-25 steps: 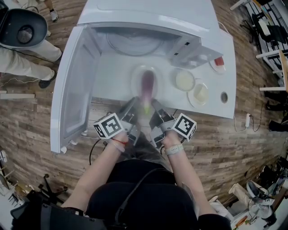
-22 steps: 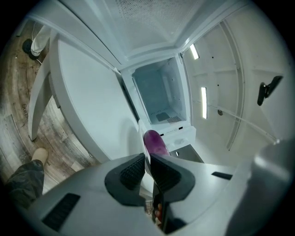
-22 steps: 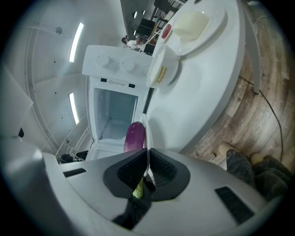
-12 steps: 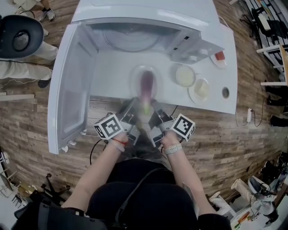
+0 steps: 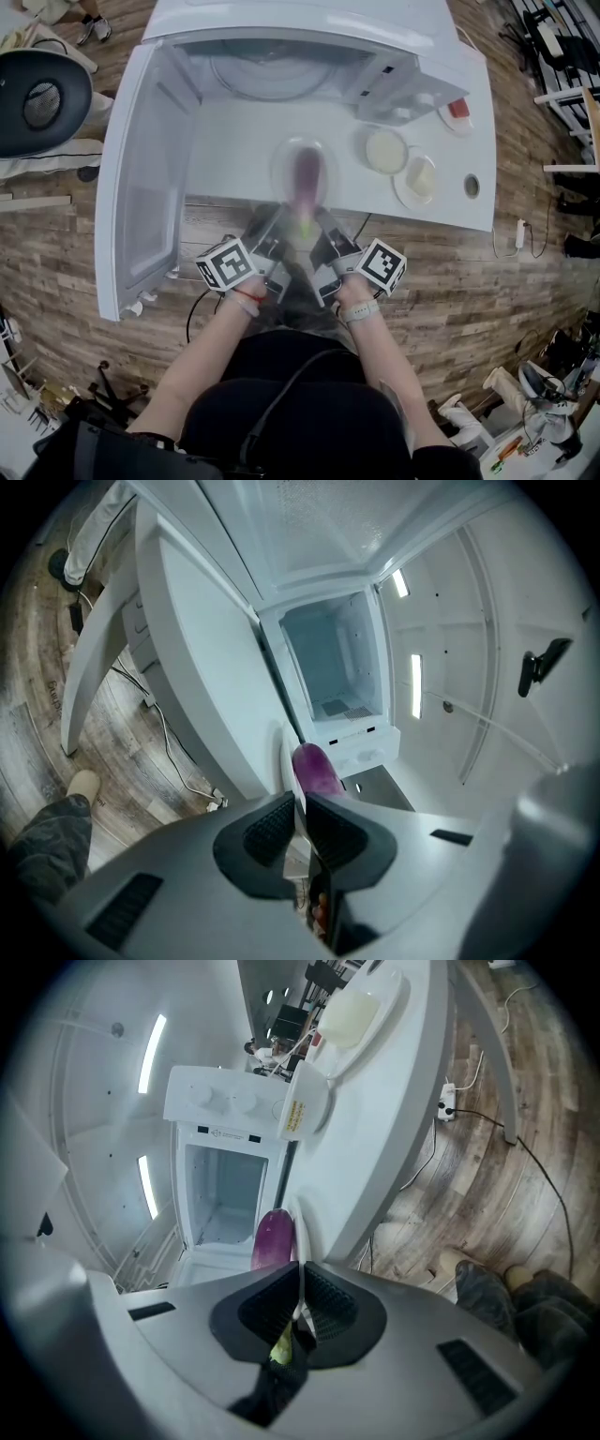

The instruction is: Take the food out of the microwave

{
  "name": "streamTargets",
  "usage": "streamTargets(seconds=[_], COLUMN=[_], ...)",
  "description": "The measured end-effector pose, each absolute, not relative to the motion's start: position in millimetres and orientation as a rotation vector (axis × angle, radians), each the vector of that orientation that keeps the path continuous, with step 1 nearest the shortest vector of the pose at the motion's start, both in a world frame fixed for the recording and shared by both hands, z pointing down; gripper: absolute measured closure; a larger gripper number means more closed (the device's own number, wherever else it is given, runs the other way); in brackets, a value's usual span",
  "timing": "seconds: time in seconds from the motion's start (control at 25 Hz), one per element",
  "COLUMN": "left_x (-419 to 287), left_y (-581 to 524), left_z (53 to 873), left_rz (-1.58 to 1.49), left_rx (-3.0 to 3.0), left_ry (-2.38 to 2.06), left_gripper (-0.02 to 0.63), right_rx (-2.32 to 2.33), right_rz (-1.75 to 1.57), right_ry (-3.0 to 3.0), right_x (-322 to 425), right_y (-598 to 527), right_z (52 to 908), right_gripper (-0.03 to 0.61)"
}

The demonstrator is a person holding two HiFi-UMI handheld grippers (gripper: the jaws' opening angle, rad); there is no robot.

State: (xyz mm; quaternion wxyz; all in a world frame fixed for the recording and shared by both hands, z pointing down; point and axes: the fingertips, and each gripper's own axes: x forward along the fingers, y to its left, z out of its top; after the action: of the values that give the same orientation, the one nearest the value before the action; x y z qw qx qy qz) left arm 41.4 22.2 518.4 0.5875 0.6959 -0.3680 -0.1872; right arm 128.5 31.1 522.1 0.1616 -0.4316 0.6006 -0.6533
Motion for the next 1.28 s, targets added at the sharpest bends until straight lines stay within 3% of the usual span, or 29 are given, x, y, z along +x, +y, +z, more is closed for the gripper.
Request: streamTargets(seconds=[1.28], left_x=[50.7], left_y=[32.8], left_z=[524.1], left_rz=[-0.437], left_rx=[1.505], left_ry=[-0.665], left_gripper=[0.581], right_rx=[-1.385], right_rz=[-1.789], right_ry=[1.735], right_x=[136.8], right_y=[25.8], right_z=[522.8], right_gripper=[0.545])
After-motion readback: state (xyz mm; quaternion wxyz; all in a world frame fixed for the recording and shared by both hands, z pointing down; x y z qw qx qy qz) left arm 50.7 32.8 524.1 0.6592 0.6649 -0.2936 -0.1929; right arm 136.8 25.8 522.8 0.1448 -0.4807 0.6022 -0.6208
